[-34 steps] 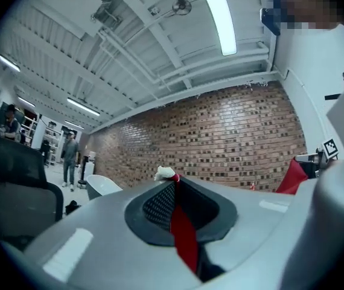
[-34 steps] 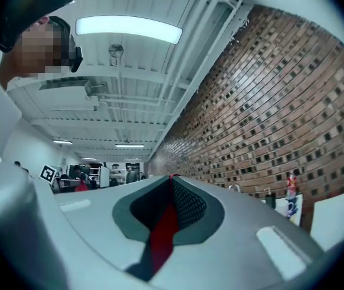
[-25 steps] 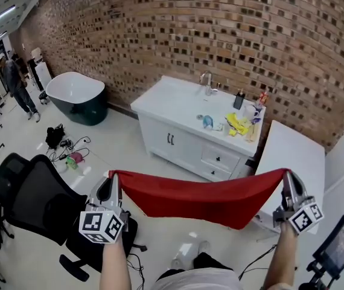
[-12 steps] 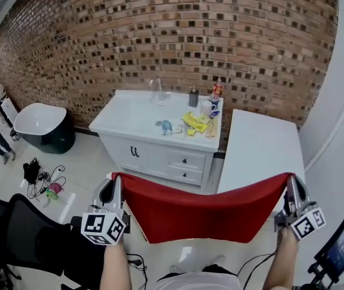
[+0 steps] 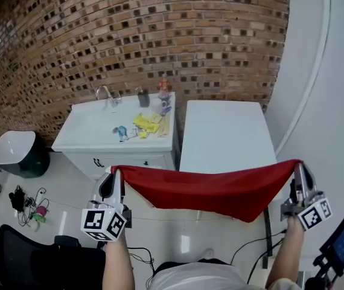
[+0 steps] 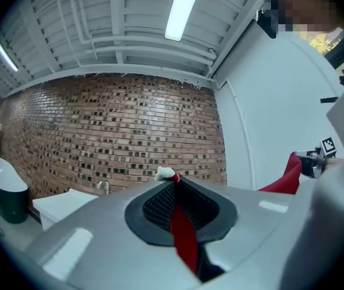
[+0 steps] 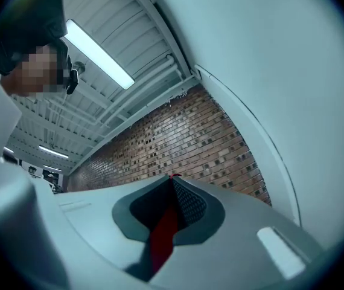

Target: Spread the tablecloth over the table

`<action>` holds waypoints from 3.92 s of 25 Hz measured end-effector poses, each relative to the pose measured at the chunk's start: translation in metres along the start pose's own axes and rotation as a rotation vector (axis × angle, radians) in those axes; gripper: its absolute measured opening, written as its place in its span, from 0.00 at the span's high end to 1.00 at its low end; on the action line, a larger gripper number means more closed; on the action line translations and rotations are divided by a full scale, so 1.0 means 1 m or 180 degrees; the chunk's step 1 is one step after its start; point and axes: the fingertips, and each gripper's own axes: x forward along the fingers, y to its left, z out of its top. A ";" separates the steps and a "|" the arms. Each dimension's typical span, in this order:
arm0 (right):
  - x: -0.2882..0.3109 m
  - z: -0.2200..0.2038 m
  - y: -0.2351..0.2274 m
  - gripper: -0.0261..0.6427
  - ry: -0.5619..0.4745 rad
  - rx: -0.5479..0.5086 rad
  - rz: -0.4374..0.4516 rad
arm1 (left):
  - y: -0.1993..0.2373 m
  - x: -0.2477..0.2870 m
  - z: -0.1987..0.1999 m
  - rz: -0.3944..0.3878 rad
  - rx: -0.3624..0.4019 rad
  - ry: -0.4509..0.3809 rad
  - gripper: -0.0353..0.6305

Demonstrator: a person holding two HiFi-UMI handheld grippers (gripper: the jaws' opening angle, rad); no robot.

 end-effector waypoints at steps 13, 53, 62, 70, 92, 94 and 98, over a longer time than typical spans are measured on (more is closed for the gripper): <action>-0.028 0.047 -0.134 0.94 -0.0057 -0.0156 -0.0757 | -0.110 0.134 -0.021 -0.0603 -0.0043 0.0135 0.92; 0.225 -0.114 -0.372 0.94 0.1173 0.0059 -0.0619 | -0.065 0.417 -0.150 -0.0065 -0.0144 0.0835 0.92; 0.239 -0.173 -0.425 0.94 0.1477 0.0300 -0.0755 | -0.066 0.461 -0.204 0.0020 -0.0154 0.1114 0.92; 0.258 -0.216 -0.445 0.94 0.1736 0.0289 -0.0743 | -0.061 0.456 -0.241 0.0149 -0.0253 0.1268 0.92; 0.271 -0.304 -0.503 0.59 0.1884 0.0515 -0.1184 | -0.038 0.503 -0.356 0.0159 -0.0769 0.1602 0.75; 0.273 -0.300 -0.505 0.59 0.1853 0.0517 -0.1179 | -0.036 0.504 -0.359 0.0184 -0.0830 0.1649 0.73; 0.274 -0.289 -0.494 0.60 0.1832 0.0392 -0.1078 | -0.032 0.499 -0.362 0.0224 -0.0817 0.1764 0.73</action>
